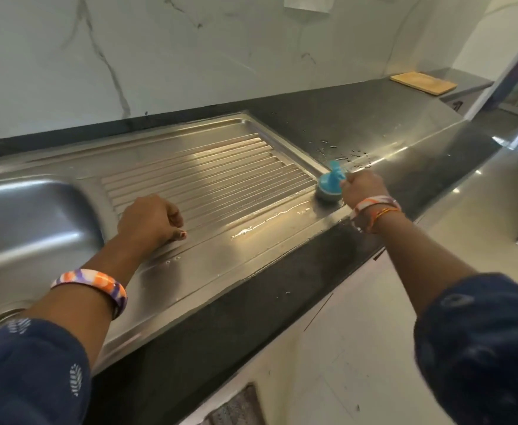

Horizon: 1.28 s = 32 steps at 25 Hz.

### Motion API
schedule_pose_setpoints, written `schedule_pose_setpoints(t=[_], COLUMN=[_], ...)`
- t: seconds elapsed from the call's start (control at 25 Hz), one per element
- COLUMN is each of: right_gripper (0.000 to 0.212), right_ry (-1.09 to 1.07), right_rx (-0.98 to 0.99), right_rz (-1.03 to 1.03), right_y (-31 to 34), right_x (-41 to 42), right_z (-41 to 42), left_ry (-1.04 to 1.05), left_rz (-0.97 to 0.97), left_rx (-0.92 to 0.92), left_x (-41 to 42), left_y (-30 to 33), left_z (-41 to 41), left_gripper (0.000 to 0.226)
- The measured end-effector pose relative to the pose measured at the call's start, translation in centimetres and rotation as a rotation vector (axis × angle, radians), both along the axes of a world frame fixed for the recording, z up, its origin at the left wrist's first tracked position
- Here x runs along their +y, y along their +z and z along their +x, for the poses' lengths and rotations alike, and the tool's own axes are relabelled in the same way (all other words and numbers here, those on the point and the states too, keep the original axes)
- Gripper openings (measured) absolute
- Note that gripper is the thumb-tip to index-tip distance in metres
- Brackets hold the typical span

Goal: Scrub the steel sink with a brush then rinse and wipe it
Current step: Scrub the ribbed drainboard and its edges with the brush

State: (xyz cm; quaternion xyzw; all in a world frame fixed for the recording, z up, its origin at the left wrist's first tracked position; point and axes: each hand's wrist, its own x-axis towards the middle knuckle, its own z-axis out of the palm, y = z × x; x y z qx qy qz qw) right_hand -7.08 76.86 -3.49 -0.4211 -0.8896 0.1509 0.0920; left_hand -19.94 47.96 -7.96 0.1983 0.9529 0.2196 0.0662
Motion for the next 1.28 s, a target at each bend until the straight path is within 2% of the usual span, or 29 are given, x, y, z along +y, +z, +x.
schedule_pose_setpoints(t=[0.04,0.16,0.24,0.28,0.36,0.48,0.56,0.64,0.76,0.84,0.96,1.12,1.16,1.2,1.28], right_gripper=[0.035,0.035,0.038,0.039,0.037,0.036,0.036,0.035,0.034,0.037,0.035,0.033,0.034,0.034,0.036], right_ry=[0.099,0.519,0.707,0.719,0.606,0.237,0.097,0.196,0.613,0.818,0.701,0.2,0.154,0.181,0.4], right_rx=[0.011,0.113,0.092,0.08,0.06,0.001,-0.025,0.035,0.103,0.082,0.067,-0.003,0.011,0.043,0.125], right_rz=[-0.009,-0.212,-0.206,-0.183,-0.139,0.013,0.072,-0.023,-0.302,-0.246,-0.125,0.035,0.017,-0.025,-0.161], right_y=[-0.4,-2.4,-2.9,-2.8,-2.3,-1.0,-0.6,-0.6,-1.8,-2.2,-1.8,-1.1,-1.4,-1.4,-2.0], right_x=[-1.7,-10.6,-14.5,-14.2,-10.1,-1.3,1.4,-1.0,-10.3,-14.4,-10.0,1.3,2.0,1.2,-3.2], right_z=[-0.4,-0.2,0.7,0.6,-0.5,-0.4,0.2,0.1,0.6,1.6,0.0,0.0,0.2,0.2,0.0], left_ry=[0.002,0.015,0.026,0.033,0.052,0.058,0.056,0.051,0.038,0.015,-0.004,0.037,0.049,0.056,0.059], left_rz=[-0.001,0.013,0.027,0.039,0.051,0.033,0.008,-0.011,-0.041,-0.087,-0.082,-0.019,-0.012,-0.011,-0.02], left_rx=[-0.003,-0.033,-0.036,-0.038,-0.035,-0.008,0.001,0.017,0.01,-0.007,-0.053,-0.002,0.011,0.021,0.01], left_x=[0.0,-0.2,-0.1,-0.1,-0.1,0.0,0.0,0.0,0.2,0.3,0.2,0.2,0.2,0.2,0.3], left_y=[0.0,0.0,0.0,-0.1,-0.2,-0.6,-0.9,-1.1,-0.5,0.2,0.3,-0.7,-0.9,-1.0,-0.8], left_z=[-0.1,0.0,0.2,0.4,0.8,1.1,1.2,1.2,0.9,0.5,0.0,0.3,0.4,0.4,0.4], left_gripper=[0.021,0.023,0.025,0.026,0.027,0.027,0.027,0.025,0.026,0.029,0.031,0.03,0.03,0.03,0.03])
